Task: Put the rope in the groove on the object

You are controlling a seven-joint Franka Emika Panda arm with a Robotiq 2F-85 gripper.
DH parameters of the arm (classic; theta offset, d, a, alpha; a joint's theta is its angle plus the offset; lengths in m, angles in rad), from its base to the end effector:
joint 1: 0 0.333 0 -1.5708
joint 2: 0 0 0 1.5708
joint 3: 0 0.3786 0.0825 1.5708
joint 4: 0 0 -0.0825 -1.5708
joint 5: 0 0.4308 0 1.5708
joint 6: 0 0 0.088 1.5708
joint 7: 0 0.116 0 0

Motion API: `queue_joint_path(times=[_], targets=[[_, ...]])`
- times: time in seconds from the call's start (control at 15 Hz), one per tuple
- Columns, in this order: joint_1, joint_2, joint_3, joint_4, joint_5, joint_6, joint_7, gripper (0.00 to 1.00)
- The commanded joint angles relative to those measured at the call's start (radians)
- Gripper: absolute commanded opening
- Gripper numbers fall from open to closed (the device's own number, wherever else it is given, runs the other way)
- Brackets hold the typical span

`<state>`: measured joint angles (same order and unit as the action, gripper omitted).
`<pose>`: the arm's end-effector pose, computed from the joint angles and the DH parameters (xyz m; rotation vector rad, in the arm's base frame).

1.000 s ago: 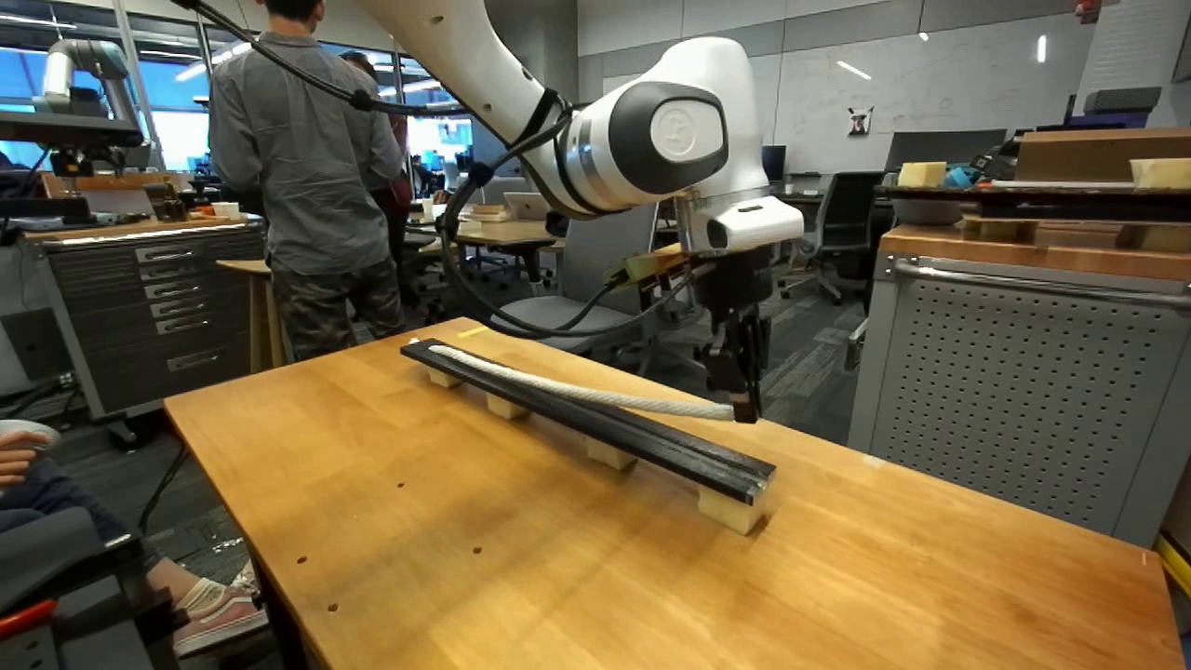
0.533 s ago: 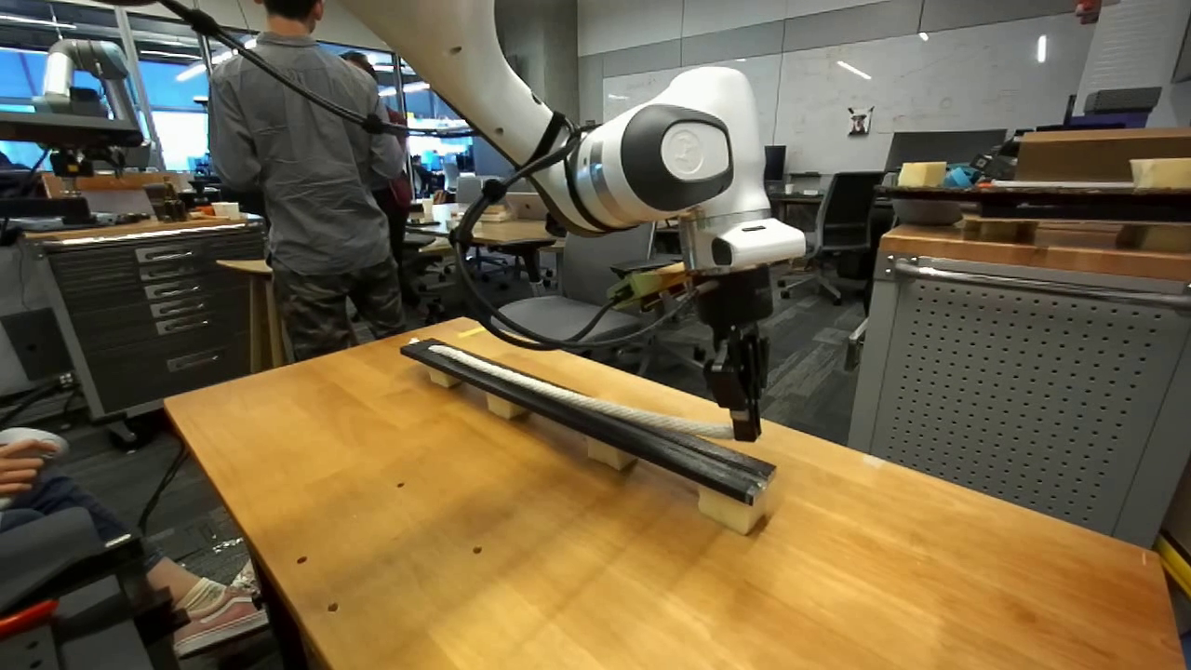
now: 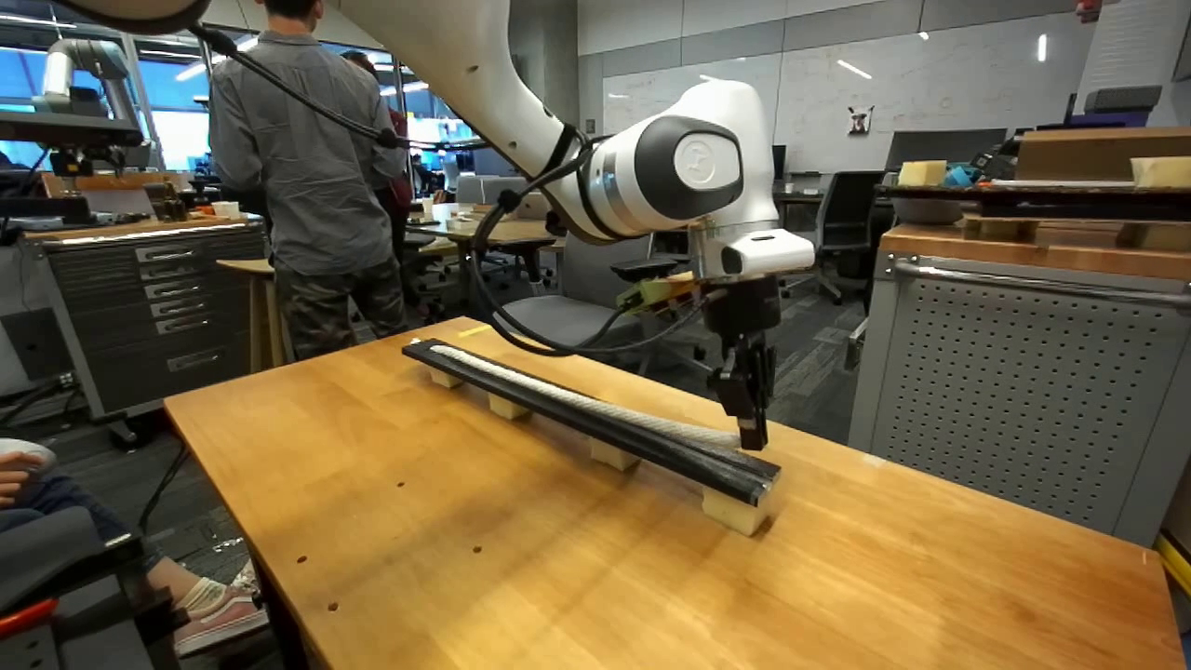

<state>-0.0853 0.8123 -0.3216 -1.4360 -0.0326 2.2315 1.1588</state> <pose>0.7618 -0.2702 0.2345 2.1764 -1.9250 0.1642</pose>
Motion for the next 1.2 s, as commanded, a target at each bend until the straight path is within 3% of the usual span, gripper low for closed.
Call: queue_joint_path(times=[0.0,1.13], targets=[[-0.025,0.035,-0.002,0.066,-0.013,-0.046,0.004,0.03],[-0.109,0.135,0.038,0.221,0.069,-0.092,0.003,0.03]])
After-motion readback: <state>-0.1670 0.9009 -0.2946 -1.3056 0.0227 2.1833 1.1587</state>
